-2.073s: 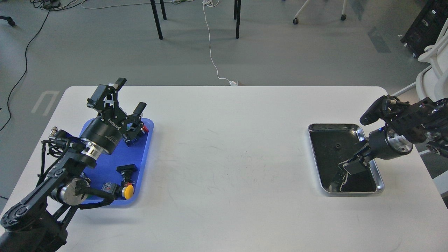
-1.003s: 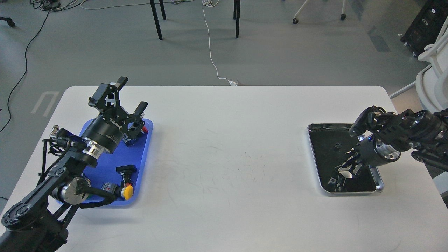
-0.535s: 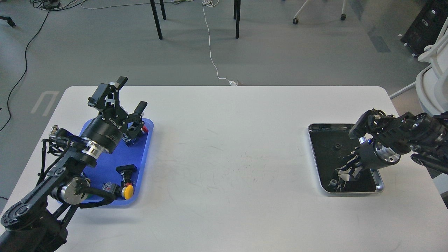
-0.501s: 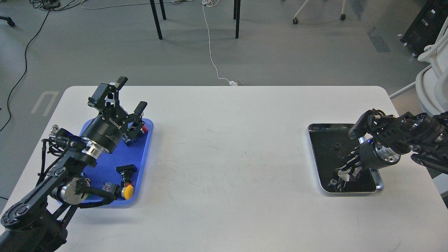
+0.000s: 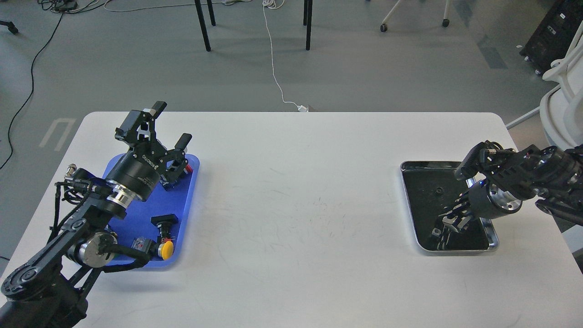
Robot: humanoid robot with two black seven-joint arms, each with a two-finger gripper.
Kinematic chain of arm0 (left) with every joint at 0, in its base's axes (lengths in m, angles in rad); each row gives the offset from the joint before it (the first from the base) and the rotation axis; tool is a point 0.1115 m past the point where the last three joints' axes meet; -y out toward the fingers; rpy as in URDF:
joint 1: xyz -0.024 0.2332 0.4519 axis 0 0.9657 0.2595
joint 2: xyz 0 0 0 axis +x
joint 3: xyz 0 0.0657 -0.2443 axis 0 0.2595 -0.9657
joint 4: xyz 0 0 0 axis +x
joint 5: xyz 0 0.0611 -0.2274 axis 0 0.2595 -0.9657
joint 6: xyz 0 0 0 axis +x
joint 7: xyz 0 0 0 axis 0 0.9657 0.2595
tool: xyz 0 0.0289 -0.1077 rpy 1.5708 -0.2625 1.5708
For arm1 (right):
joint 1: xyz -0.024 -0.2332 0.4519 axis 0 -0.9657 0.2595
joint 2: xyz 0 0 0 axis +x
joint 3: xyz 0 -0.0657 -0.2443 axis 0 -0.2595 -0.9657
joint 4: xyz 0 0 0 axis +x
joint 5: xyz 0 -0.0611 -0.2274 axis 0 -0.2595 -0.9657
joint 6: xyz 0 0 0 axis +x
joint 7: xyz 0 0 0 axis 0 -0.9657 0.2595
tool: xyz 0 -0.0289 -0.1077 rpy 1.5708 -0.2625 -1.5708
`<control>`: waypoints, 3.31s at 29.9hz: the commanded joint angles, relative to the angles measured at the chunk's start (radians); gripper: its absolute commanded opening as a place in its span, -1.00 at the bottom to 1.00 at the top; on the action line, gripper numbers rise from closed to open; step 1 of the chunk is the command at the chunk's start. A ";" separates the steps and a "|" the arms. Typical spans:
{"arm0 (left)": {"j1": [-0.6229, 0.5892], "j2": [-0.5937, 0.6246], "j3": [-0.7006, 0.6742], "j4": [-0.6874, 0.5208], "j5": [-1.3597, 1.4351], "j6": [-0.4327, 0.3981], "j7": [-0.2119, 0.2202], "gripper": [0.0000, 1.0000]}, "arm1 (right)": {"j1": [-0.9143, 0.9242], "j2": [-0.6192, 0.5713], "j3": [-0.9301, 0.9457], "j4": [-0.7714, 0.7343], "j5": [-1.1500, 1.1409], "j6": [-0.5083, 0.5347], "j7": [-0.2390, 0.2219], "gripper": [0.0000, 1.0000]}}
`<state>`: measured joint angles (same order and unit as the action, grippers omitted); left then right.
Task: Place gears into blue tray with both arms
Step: 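Lower the right gripper into the metal tray and grasp a small black gear, then carry the black gear with the right gripper toward table center and release, then retract the right gripper over the metal tray and raise the left arm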
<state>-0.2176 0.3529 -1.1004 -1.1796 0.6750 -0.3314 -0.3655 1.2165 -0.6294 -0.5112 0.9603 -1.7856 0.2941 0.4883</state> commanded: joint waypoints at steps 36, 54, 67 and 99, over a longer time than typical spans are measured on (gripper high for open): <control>0.003 0.060 -0.009 -0.035 -0.002 0.000 0.000 0.96 | 0.204 0.566 -0.174 -0.023 0.474 -0.243 0.000 -0.76; 0.007 0.074 -0.010 -0.051 -0.002 0.000 0.000 0.96 | 0.127 0.629 -0.239 -0.178 0.519 -0.285 0.000 -0.75; 0.009 0.080 -0.010 -0.051 -0.002 0.000 -0.001 0.96 | 0.118 0.629 -0.240 -0.172 0.551 -0.288 0.000 -0.49; 0.001 0.101 -0.004 -0.052 0.005 0.005 -0.021 0.96 | -0.176 0.260 0.446 -0.060 1.049 -0.290 0.000 0.94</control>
<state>-0.2126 0.4536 -1.1077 -1.2320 0.6745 -0.3283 -0.3817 1.1549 -0.3351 -0.2384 0.8993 -0.8379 0.0059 0.4886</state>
